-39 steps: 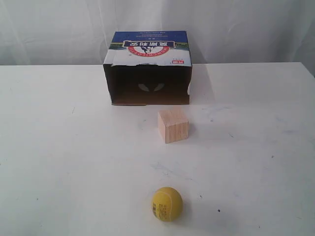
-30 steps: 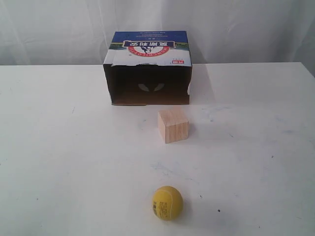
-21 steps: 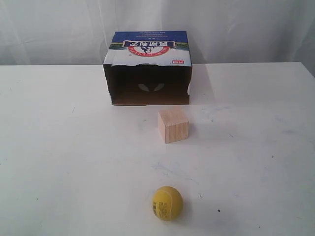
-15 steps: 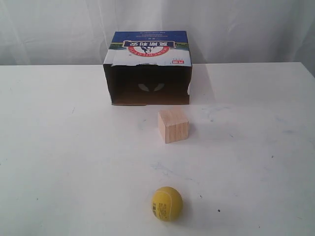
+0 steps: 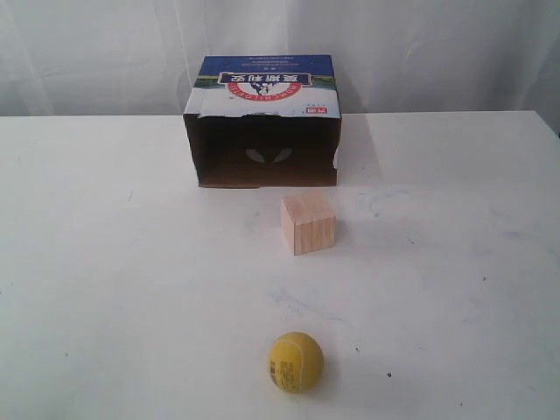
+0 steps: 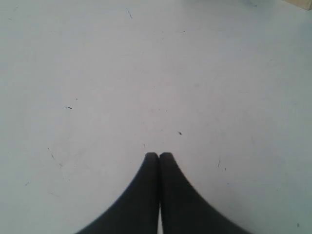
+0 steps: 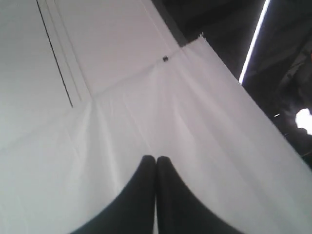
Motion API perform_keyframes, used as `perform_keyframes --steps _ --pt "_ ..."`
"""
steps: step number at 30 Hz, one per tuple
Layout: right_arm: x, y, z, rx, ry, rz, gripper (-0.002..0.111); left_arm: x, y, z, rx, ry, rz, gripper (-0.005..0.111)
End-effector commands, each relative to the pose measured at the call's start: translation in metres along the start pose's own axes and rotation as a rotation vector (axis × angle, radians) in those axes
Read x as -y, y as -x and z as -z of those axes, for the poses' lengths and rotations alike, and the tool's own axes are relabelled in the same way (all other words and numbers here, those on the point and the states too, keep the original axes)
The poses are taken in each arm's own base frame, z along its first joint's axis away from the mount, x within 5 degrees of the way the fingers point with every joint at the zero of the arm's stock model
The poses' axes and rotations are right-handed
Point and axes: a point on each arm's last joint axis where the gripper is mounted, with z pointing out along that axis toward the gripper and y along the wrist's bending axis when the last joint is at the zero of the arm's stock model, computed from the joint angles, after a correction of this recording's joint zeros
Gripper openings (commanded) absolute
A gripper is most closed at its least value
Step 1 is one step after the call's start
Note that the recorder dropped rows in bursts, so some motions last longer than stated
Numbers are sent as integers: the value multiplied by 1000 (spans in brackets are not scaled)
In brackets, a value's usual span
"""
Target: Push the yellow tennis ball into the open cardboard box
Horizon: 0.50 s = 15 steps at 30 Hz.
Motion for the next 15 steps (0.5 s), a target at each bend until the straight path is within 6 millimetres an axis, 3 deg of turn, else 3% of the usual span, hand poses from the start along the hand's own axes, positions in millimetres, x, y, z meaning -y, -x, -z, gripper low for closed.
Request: perform_keyframes --steps 1,3,5,7,9,12,15 --pt "-21 26 -48 36 18 -93 0 2 -3 0 -24 -19 4 0" --pt "-27 28 -81 23 11 -25 0 2 -3 0 -24 -19 4 0" --pt "-29 17 -116 -42 17 133 0 2 -3 0 -24 -19 4 0" --pt "-22 -7 -153 -140 10 303 0 2 -3 0 -24 -19 4 0" --pt "-3 -47 -179 -307 -17 444 0 2 -3 0 -24 -19 4 0" --pt "37 -114 -193 -640 -57 690 0 2 -3 0 -24 -19 4 0" --pt "75 -172 -175 -1069 -144 703 0 2 -3 0 -24 -19 4 0"
